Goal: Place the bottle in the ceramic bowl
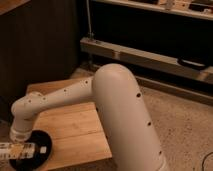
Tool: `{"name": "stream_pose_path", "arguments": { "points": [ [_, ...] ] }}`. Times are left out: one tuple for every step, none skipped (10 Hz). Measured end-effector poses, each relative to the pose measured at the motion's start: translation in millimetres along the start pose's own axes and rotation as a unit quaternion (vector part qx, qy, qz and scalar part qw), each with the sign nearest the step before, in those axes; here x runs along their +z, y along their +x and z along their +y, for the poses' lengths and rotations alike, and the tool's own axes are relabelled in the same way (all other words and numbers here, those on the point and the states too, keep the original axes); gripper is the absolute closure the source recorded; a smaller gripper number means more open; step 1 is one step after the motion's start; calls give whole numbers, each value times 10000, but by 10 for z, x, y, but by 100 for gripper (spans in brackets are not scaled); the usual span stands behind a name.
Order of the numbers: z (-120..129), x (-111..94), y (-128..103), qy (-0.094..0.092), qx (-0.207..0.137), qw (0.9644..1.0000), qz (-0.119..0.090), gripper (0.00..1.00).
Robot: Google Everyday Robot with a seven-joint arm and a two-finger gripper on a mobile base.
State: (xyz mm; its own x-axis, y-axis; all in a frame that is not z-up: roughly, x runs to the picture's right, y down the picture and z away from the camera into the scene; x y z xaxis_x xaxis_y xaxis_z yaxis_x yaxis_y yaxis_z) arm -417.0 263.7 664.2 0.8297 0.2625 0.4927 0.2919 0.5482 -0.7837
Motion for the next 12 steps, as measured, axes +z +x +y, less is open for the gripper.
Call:
{"name": "stream_pose_path", "arguments": {
  "points": [
    [-25,20,36,-70,56,9999,-76,20],
    [-40,20,55,-101,66,9999,-111,20],
    [-40,18,56,-102,65,9999,-110,20],
    [-34,24,50,-107,52,9999,-106,20],
    [-32,27,46,-110,49,9999,-106,20],
    [-34,25,48,-108,51,9999,-106,20],
    [-31,27,46,-110,49,9999,-106,20],
    [-33,26,49,-110,51,9999,-106,20],
    [-33,26,49,-110,51,9999,-106,20],
    [-34,25,49,-109,52,9999,-106,20],
    [-34,25,49,-109,52,9999,-107,20],
    [-32,24,47,-109,51,9999,-109,20]
  ]
}}
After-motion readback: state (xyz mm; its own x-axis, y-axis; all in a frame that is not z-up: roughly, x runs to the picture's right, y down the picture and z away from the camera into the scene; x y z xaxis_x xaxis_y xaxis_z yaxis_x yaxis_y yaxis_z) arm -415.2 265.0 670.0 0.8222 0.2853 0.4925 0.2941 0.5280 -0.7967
